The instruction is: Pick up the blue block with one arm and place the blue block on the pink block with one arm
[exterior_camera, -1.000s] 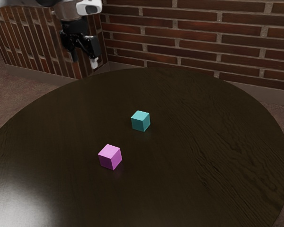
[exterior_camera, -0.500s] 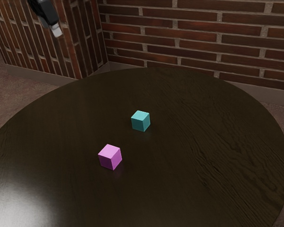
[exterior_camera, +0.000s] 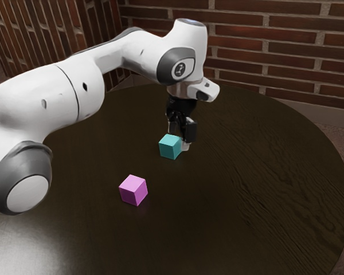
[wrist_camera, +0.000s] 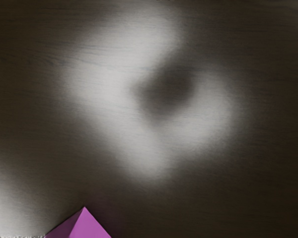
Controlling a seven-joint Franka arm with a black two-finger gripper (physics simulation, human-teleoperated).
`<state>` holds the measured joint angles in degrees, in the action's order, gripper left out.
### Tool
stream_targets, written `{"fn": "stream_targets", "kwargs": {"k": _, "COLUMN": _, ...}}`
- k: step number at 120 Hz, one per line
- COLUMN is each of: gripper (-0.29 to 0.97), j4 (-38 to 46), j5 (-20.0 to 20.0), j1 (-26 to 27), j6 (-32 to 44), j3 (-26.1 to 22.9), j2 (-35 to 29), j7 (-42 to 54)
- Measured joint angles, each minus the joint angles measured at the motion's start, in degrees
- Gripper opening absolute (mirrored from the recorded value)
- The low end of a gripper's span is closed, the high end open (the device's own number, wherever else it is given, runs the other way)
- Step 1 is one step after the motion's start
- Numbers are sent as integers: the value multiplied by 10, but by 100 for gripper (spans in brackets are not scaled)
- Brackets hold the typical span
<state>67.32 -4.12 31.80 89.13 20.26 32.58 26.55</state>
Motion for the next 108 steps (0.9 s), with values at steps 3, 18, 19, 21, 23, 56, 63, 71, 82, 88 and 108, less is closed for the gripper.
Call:
{"fn": "stream_targets", "kwargs": {"k": 3, "gripper": 68, "j4": 2, "j5": -3, "j1": -1, "j6": 6, "j3": 1, "j2": 2, "j7": -10}}
{"fn": "stream_targets", "kwargs": {"k": 18, "gripper": 68, "j4": 24, "j5": -29, "j1": -4, "j6": 26, "j3": 51, "j2": 13, "j7": -75}}
{"fn": "stream_targets", "kwargs": {"k": 19, "gripper": 68, "j4": 25, "j5": -33, "j1": -4, "j6": 27, "j3": 57, "j2": 15, "j7": -78}}
{"fn": "stream_targets", "kwargs": {"k": 21, "gripper": 68, "j4": 27, "j5": -40, "j1": -4, "j6": 28, "j3": 67, "j2": 19, "j7": -85}}
{"fn": "stream_targets", "kwargs": {"k": 23, "gripper": 68, "j4": 29, "j5": -46, "j1": -4, "j6": 31, "j3": 75, "j2": 24, "j7": -92}}
{"fn": "stream_targets", "kwargs": {"k": 56, "gripper": 68, "j4": 110, "j5": -120, "j1": 7, "j6": 227, "j3": 131, "j2": 56, "j7": -156}}
{"fn": "stream_targets", "kwargs": {"k": 63, "gripper": 68, "j4": 121, "j5": -124, "j1": 12, "j6": 284, "j3": 138, "j2": 57, "j7": -161}}
{"fn": "stream_targets", "kwargs": {"k": 71, "gripper": 68, "j4": 135, "j5": -157, "j1": 9, "j6": 339, "j3": 141, "j2": 59, "j7": -162}}
{"fn": "stream_targets", "kwargs": {"k": 82, "gripper": 68, "j4": 171, "j5": -235, "j1": 11, "j6": 394, "j3": 173, "j2": 58, "j7": -154}}
{"fn": "stream_targets", "kwargs": {"k": 88, "gripper": 68, "j4": 179, "j5": -258, "j1": 10, "j6": 415, "j3": 179, "j2": 58, "j7": -149}}
{"fn": "stream_targets", "kwargs": {"k": 108, "gripper": 68, "j4": 173, "j5": -290, "j1": -2, "j6": 427, "j3": 182, "j2": 63, "j7": -126}}
